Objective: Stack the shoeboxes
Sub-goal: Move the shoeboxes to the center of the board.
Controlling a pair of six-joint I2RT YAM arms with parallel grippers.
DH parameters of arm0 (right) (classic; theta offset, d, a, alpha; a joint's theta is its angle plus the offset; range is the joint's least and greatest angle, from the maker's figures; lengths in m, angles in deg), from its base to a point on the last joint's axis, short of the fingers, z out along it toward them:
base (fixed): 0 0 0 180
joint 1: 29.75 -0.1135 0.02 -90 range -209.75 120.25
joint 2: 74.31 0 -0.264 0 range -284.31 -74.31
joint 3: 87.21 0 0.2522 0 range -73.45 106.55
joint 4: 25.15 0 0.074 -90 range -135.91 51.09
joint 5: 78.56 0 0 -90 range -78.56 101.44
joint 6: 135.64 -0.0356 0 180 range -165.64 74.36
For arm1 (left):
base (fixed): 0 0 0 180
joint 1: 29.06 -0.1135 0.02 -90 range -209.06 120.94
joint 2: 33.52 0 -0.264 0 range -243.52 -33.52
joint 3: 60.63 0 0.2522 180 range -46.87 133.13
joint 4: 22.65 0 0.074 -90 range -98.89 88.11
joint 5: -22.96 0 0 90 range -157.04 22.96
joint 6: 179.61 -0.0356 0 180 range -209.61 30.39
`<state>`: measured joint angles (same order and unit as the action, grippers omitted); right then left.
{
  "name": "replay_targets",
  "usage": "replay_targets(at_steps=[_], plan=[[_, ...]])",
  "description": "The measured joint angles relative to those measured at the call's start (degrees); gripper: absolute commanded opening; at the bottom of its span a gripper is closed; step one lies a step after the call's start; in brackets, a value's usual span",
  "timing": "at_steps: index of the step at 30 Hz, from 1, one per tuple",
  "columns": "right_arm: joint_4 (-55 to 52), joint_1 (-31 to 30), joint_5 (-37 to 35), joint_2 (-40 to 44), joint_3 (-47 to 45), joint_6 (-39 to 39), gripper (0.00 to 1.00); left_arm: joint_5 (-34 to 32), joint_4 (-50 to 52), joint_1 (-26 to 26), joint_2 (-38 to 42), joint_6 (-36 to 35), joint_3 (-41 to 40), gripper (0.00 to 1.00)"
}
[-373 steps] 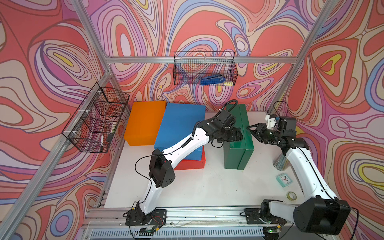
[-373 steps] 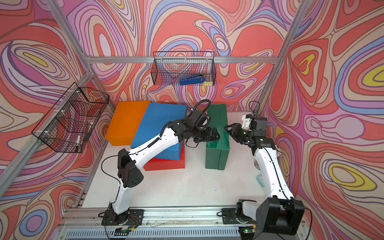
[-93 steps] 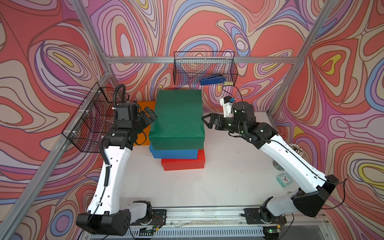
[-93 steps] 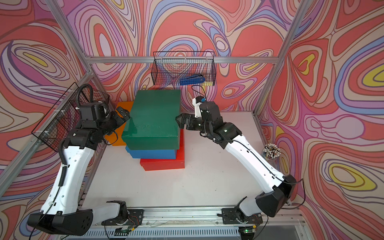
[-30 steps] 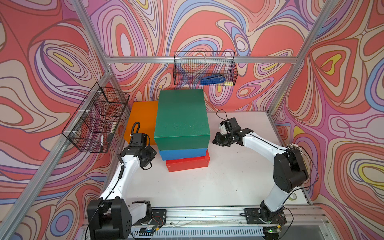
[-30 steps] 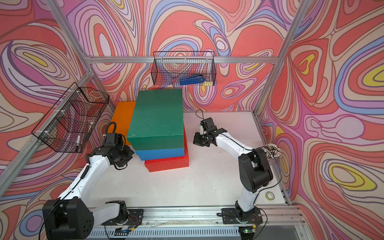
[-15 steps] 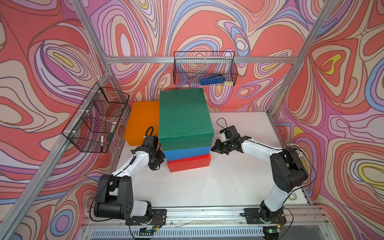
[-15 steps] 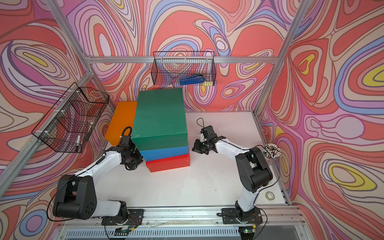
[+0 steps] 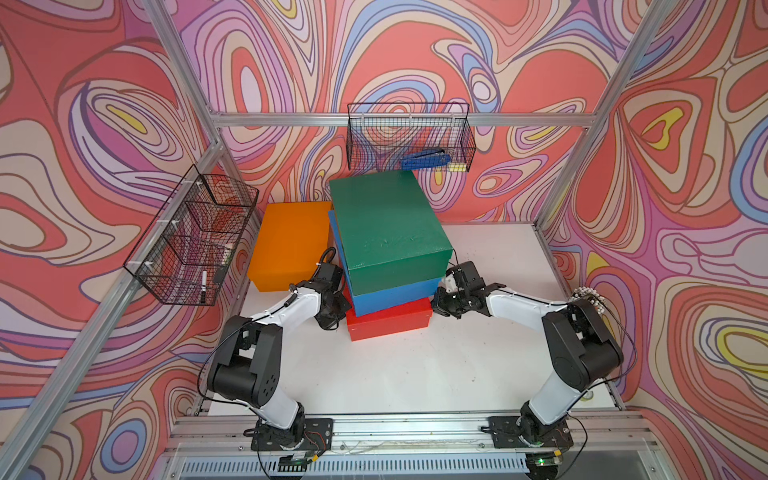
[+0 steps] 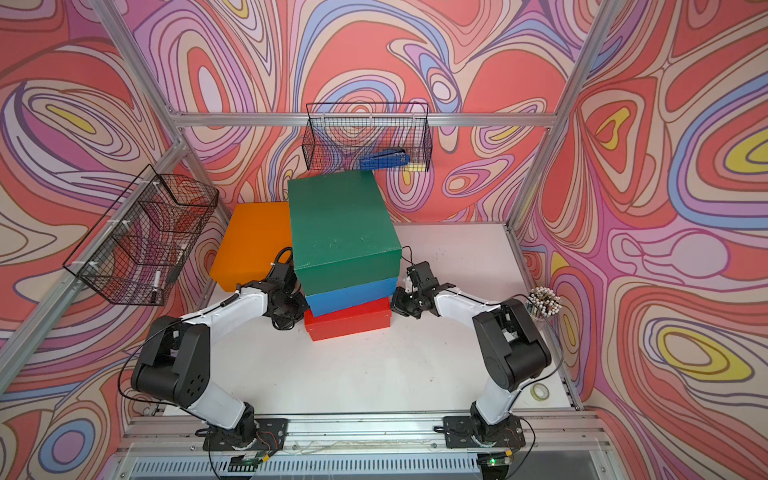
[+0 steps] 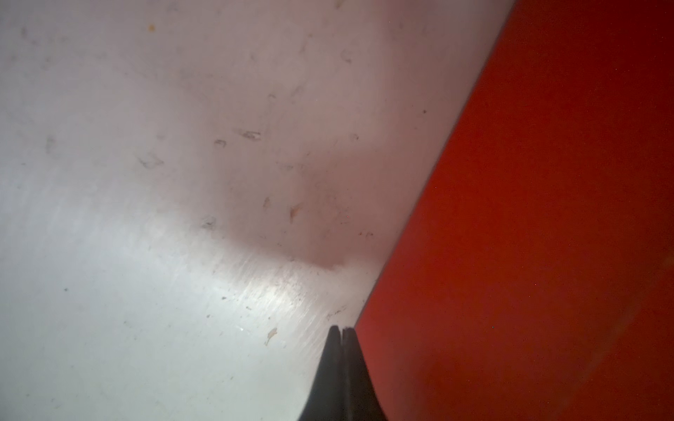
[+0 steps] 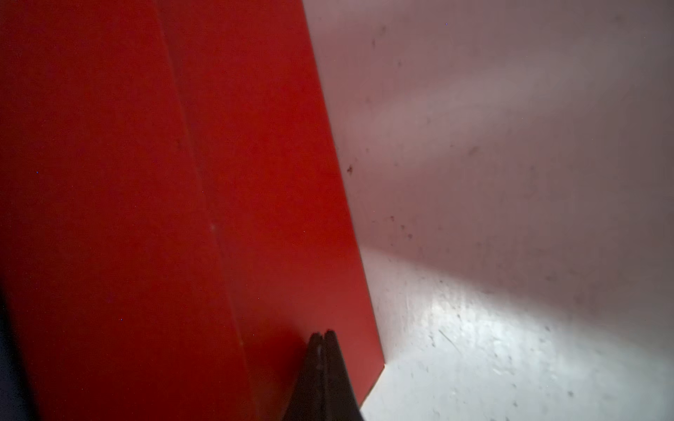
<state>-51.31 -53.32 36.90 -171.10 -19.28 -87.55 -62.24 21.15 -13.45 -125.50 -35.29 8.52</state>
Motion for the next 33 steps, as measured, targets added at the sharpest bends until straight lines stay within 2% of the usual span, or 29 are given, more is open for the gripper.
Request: replay_targets(at_steps=[21,33], plan=[[-4.4,1.4,-8.7,11.9,-9.0,-1.8,0.02,-4.0,0.2,8.0,-9.9,1.7,11.8,0.0],[-11.5,2.9,-10.7,18.8,-11.6,-0.6,0.02,-3.2,0.0,11.4,-13.8,3.0,16.1,0.0]])
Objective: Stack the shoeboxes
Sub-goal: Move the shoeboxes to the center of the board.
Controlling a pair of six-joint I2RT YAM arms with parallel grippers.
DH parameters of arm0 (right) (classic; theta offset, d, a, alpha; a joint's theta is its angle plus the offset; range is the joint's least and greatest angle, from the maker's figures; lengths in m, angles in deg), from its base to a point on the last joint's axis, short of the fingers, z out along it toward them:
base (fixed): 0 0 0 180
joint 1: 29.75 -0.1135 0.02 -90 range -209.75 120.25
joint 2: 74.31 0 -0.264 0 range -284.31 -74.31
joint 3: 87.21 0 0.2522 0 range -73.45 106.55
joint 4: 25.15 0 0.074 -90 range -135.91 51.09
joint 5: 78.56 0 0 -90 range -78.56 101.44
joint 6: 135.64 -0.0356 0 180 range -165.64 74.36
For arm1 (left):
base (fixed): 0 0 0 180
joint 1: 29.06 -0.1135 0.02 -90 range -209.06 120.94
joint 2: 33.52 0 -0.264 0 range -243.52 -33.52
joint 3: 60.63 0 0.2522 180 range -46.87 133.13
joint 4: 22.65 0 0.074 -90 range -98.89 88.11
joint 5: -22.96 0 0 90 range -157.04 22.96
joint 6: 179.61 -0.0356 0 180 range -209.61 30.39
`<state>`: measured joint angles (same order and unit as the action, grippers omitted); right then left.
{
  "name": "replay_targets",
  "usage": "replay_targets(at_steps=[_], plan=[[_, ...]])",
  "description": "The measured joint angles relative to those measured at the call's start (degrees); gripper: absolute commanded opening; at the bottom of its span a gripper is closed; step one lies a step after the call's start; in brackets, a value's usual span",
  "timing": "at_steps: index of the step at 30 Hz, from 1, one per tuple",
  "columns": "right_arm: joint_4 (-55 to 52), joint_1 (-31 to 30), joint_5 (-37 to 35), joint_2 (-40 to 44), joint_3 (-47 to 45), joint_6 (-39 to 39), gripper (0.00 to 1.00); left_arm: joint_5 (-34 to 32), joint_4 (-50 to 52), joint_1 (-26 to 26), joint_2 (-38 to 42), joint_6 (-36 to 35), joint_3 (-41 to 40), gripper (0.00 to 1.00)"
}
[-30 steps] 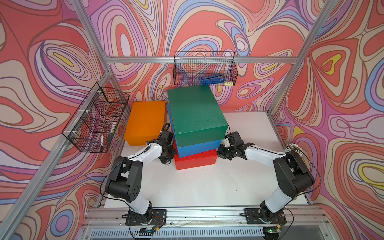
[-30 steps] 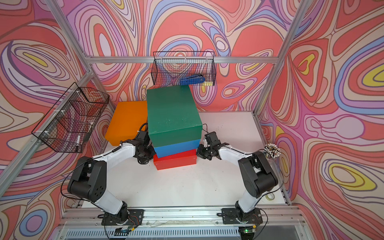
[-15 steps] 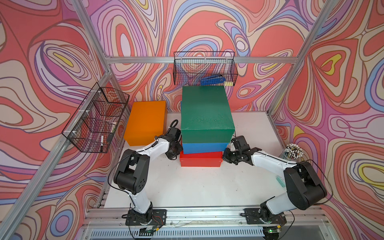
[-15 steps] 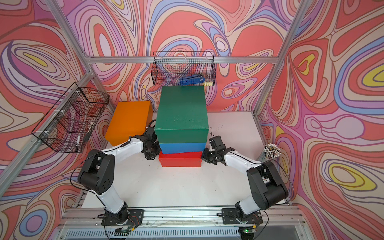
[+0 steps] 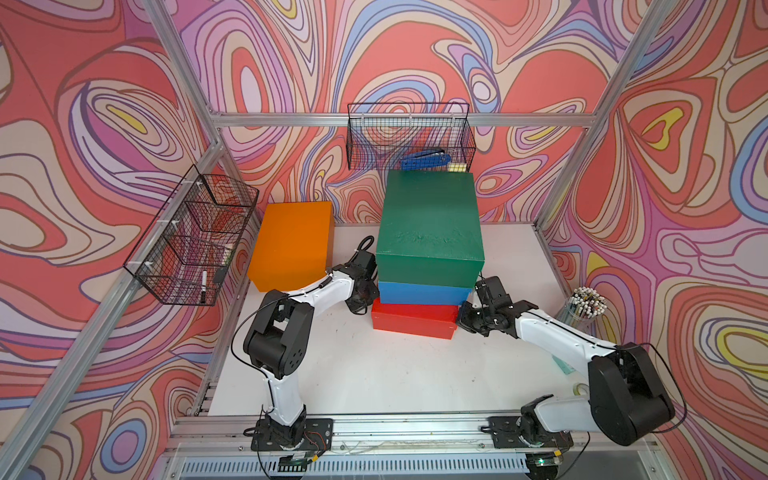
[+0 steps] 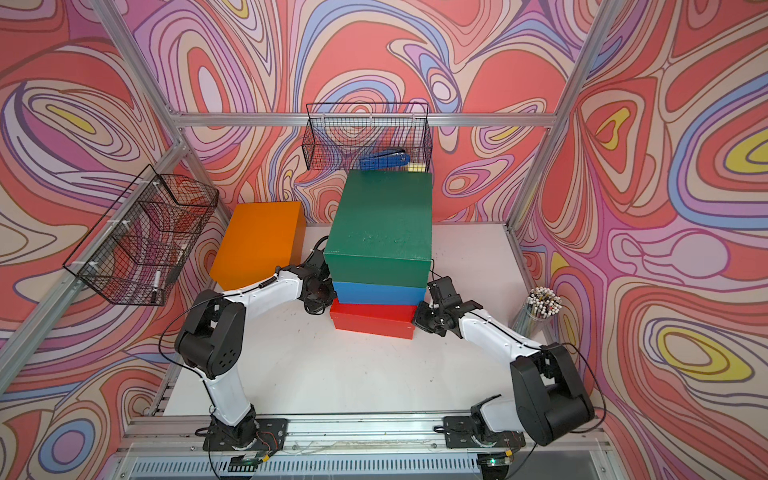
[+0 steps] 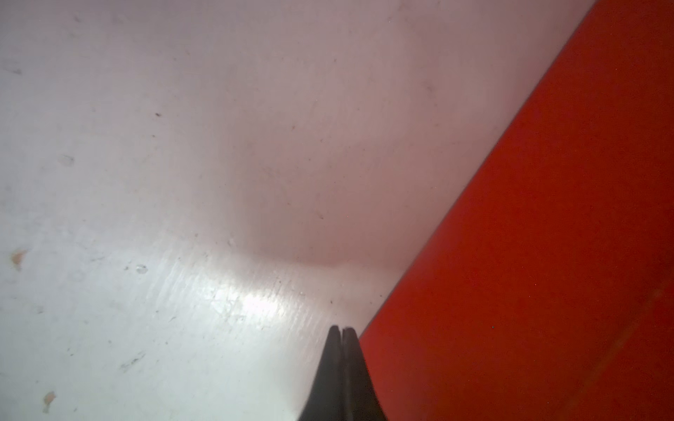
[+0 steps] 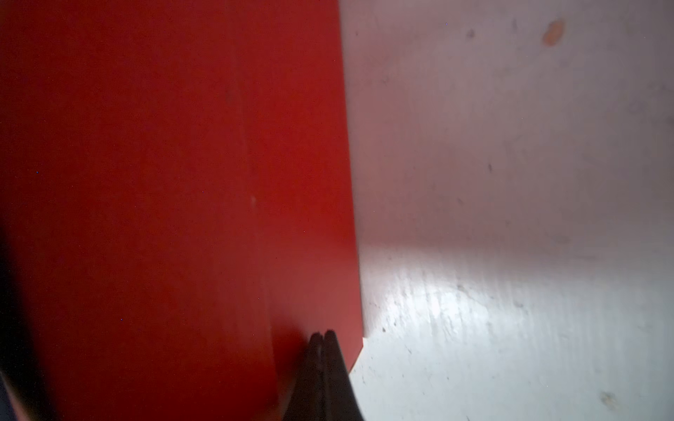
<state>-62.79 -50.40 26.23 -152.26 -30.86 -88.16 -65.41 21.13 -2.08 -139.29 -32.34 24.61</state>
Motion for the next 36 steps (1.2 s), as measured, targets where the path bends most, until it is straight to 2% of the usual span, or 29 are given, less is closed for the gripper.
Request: replay_targets(at_steps=[18,27,36], plan=[[-8.2,0.6,-1.7,13.5,-6.6,0.3,0.04,0.7,-3.8,5.3,0.9,3.6,-2.4,0.0],[-11.2,7.7,-1.0,13.2,-6.1,4.9,0.04,2.3,-6.3,9.0,1.8,5.5,-4.4,0.0],[-15.9,15.3,-1.0,9.7,-0.7,11.9,0.04,2.7,-6.2,12.6,1.4,5.6,-3.9,0.0]])
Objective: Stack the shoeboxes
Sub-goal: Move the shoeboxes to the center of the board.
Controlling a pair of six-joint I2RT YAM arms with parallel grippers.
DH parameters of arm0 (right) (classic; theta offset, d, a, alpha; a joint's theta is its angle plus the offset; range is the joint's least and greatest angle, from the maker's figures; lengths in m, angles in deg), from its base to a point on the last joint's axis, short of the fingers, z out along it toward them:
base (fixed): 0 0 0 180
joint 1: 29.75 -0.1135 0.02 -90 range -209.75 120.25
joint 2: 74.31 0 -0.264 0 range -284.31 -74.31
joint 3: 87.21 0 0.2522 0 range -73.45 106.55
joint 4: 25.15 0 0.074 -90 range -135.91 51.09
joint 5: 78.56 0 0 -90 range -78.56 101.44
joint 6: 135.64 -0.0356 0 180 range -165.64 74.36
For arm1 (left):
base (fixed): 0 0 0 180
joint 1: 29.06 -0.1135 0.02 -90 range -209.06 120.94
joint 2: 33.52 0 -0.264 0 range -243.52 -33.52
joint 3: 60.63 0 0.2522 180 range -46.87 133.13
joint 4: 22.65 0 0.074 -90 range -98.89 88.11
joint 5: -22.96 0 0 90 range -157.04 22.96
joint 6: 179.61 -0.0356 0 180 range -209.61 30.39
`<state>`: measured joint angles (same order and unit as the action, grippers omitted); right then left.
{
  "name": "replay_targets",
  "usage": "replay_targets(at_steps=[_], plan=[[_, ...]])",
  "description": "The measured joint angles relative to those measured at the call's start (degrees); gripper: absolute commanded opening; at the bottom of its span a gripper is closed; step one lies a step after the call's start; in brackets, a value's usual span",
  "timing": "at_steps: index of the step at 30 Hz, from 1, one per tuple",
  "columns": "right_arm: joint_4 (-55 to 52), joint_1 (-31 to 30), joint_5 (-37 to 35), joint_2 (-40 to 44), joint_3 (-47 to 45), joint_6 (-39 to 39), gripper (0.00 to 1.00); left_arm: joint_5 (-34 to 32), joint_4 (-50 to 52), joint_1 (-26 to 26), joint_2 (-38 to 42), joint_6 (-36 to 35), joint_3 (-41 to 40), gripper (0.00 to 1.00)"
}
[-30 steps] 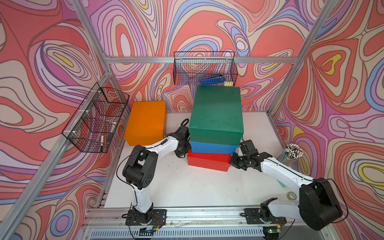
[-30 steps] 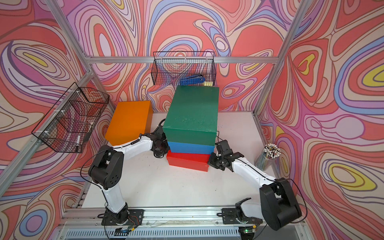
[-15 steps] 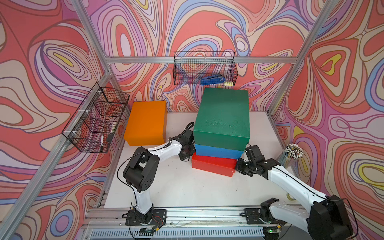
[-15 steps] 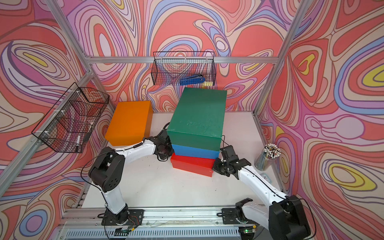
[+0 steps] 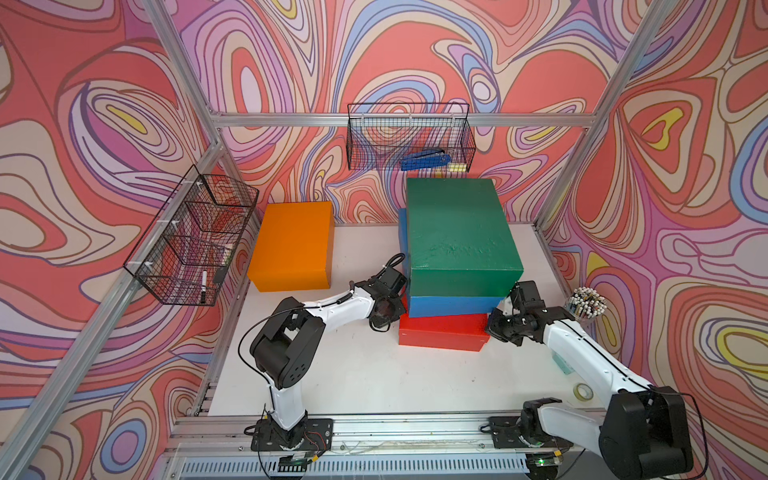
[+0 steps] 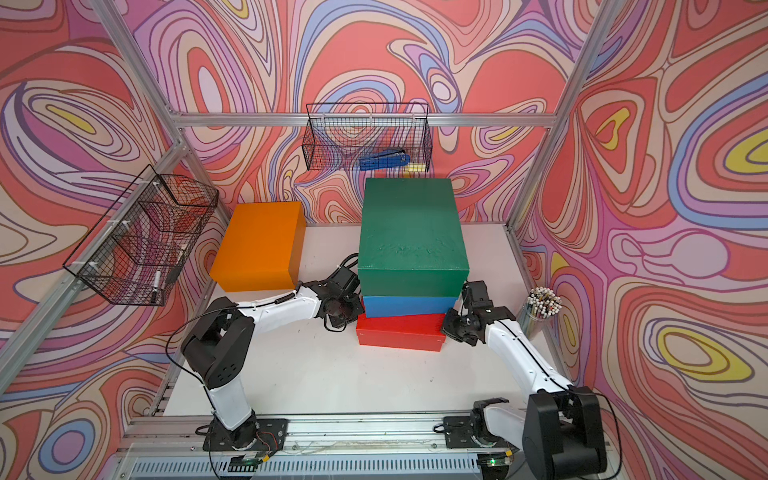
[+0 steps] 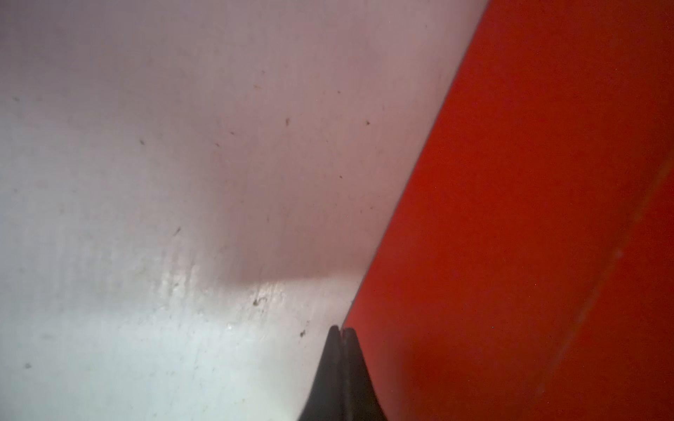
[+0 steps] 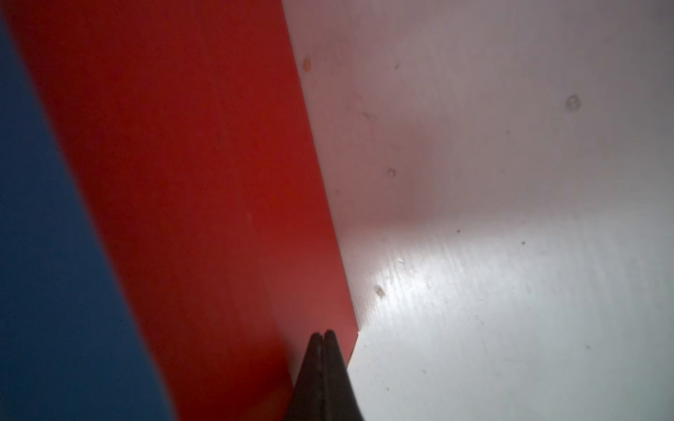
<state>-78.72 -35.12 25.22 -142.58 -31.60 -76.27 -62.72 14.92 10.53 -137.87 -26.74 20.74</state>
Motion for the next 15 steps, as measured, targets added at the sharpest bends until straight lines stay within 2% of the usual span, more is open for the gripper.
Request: replay_targets(at_steps=[11,15], plan=[[-5.9,1.3,-1.8,1.4,6.9,1.5,0.03,0.0,0.3,-0.2,2.1,-0.5,-2.1,0.0],[-8.4,1.7,-2.5,4.7,7.9,1.4,0.03,-1.0,1.3,-2.8,7.6,-1.2,-5.4,0.08]])
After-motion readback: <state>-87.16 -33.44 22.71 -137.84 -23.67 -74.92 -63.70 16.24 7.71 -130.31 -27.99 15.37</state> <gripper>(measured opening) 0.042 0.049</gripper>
